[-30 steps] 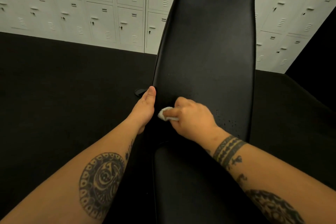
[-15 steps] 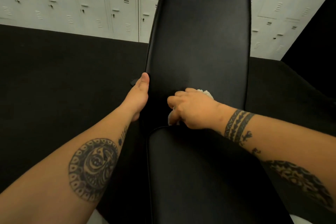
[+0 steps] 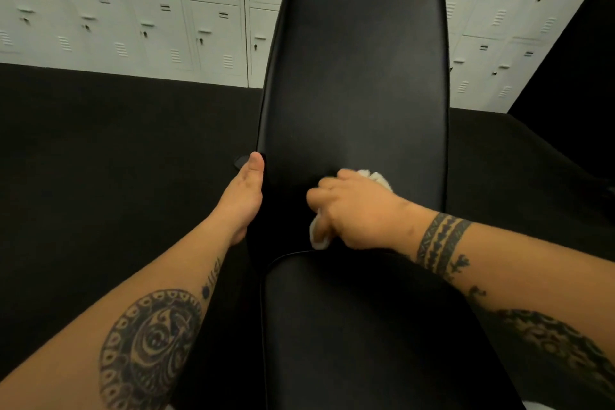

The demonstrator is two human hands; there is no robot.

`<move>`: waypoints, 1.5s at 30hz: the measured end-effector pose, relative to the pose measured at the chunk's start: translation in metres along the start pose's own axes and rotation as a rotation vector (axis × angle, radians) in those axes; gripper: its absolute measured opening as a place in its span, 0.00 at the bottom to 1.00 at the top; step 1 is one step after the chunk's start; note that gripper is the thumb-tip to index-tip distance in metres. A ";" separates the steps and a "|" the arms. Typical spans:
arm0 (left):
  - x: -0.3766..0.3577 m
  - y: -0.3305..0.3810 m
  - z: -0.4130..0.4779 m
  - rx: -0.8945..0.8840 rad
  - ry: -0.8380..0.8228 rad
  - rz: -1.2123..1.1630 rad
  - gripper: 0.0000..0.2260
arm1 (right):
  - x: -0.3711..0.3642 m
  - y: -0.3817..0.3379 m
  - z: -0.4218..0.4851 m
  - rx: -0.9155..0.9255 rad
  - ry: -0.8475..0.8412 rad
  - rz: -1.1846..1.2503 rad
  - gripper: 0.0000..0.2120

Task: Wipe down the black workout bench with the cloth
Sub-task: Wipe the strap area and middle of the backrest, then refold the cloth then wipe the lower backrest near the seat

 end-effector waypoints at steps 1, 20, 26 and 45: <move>0.001 -0.001 0.002 -0.005 0.008 -0.005 0.54 | 0.013 0.016 0.001 -0.077 0.099 0.001 0.09; 0.021 0.028 -0.016 -0.128 0.316 0.113 0.26 | 0.039 0.059 -0.013 -0.508 0.395 0.209 0.12; 0.023 0.144 -0.076 -0.749 0.652 0.179 0.09 | 0.084 0.109 -0.067 -0.725 0.831 0.747 0.13; -0.201 0.175 -0.074 -0.302 -0.235 -0.113 0.08 | -0.008 0.169 -0.234 -1.088 1.280 1.613 0.06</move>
Point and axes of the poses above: each hand's wrist, its own z-axis towards the middle knuckle, its own x-axis out of the back of the hand, y = z × x, the point moved 10 cm from there along z, towards the middle knuckle, and after that the axes turned 12 degrees about z, right-handed, at the moved point
